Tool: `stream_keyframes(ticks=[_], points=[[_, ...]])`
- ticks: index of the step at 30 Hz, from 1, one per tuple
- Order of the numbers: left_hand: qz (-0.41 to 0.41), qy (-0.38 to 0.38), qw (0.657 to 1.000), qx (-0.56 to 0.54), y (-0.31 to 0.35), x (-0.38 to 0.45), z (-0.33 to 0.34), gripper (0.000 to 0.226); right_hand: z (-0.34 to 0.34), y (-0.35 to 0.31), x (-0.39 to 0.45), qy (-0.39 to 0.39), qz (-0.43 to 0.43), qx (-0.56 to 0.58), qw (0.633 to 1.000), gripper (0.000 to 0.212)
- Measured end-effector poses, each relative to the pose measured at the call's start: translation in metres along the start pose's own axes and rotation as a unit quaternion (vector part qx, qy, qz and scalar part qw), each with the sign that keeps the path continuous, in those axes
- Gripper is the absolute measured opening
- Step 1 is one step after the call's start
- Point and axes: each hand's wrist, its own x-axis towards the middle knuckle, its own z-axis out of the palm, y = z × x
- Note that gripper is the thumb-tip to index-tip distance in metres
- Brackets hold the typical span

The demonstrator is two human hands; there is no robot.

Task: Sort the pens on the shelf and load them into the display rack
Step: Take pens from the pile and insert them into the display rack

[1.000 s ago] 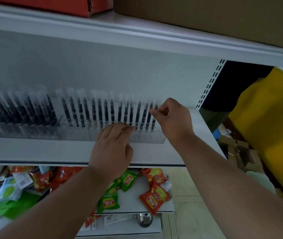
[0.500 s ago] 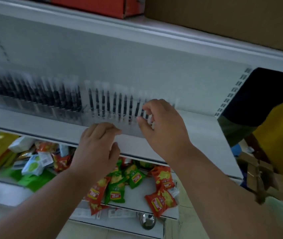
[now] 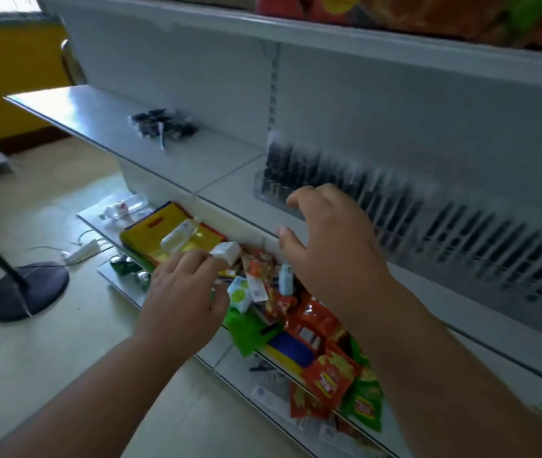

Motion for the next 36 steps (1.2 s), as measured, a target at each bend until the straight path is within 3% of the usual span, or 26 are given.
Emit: stream_keyframes(ticks=[5,11,20,29,36], points=[[-0.021,-0.005,1.0,0.019,-0.116,0.011,-0.031,0.036,0.065,-0.095,0.058,-0.011,0.004,0.031,0.999,0.037],[-0.024,0.001,1.0,0.016,-0.197,0.044,-0.057,0.033,0.096,-0.162,0.123,-0.032,0.009,0.037,0.999,0.041],[-0.026,-0.008,0.999,-0.022,-0.274,0.134,-0.015,0.034,0.174,-0.173,0.237,0.002,-0.002,0.042,0.999,0.031],[-0.073,-0.029,0.996,-0.03,-0.362,0.237,-0.004,0.033,0.248,-0.192,0.369,-0.023,-0.015,0.054,0.998,0.027],[-0.017,-0.067,0.995,-0.077,-0.43,0.317,0.025,0.032,0.302,-0.196,0.421,-0.018,0.024,0.014,0.999,0.032]])
